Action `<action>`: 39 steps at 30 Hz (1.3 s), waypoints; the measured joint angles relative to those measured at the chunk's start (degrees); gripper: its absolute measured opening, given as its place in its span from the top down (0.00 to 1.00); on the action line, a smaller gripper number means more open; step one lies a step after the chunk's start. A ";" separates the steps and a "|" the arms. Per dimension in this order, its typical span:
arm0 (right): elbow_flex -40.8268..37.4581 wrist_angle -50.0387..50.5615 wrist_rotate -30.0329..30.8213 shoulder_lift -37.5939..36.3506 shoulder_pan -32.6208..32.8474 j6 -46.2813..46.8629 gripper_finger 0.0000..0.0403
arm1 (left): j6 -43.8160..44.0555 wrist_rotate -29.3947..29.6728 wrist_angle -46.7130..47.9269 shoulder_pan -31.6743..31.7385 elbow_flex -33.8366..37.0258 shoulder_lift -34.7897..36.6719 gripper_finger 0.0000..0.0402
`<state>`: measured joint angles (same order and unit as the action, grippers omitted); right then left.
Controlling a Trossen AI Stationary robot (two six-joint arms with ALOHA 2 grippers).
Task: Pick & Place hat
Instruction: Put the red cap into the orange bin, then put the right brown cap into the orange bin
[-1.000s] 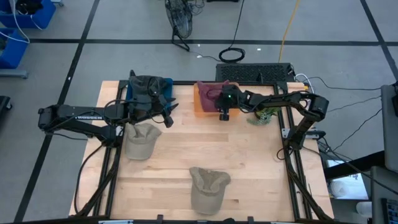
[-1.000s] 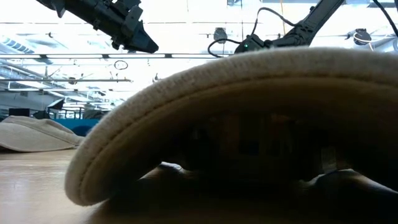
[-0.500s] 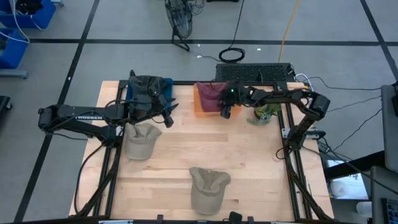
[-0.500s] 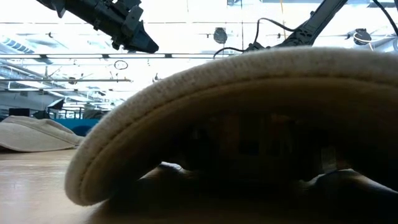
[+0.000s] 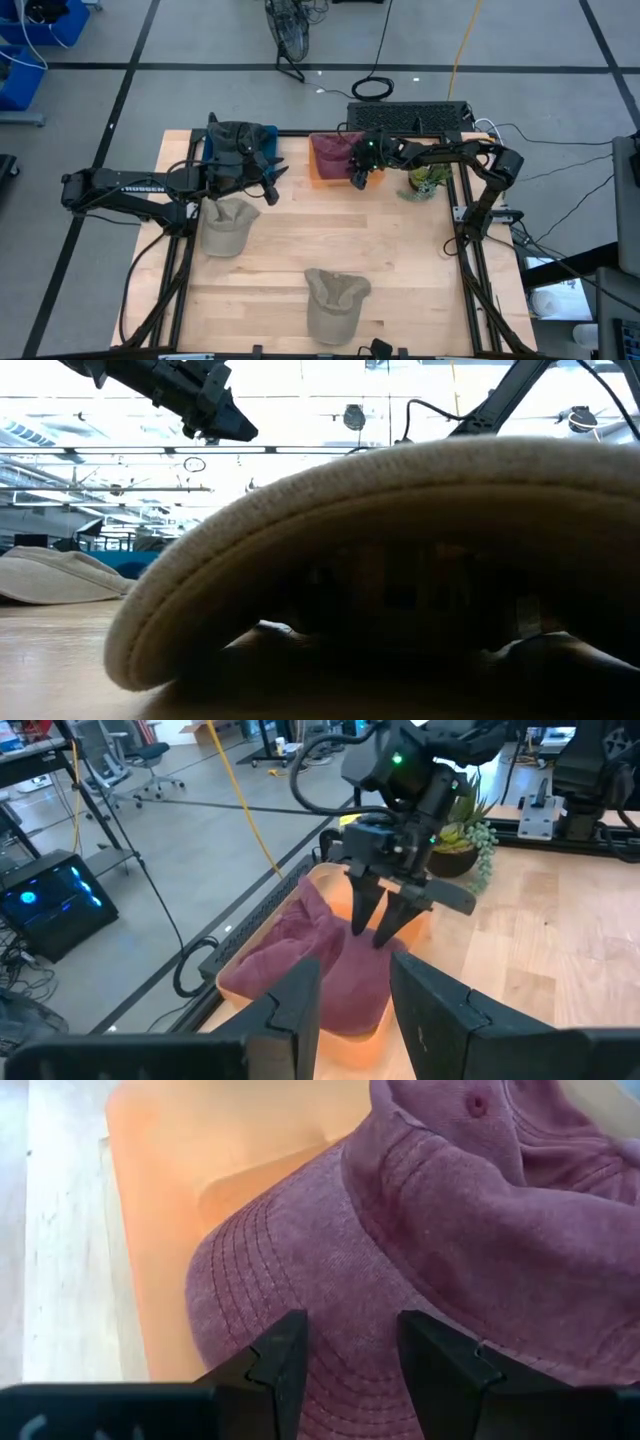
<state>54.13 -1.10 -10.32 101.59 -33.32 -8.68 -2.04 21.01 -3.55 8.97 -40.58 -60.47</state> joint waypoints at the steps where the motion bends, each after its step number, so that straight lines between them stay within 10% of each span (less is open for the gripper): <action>1: -0.01 -0.32 0.39 0.29 0.00 -0.16 0.65 | 0.02 -0.02 0.00 0.00 0.00 0.00 0.69; 39: -0.38 -7.60 5.06 -6.03 -2.62 2.62 0.65 | 1.16 -0.15 4.05 0.00 0.00 -0.02 0.69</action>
<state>53.75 -8.70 -5.25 95.57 -35.94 -6.06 -0.89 20.86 0.50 8.97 -40.58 -60.49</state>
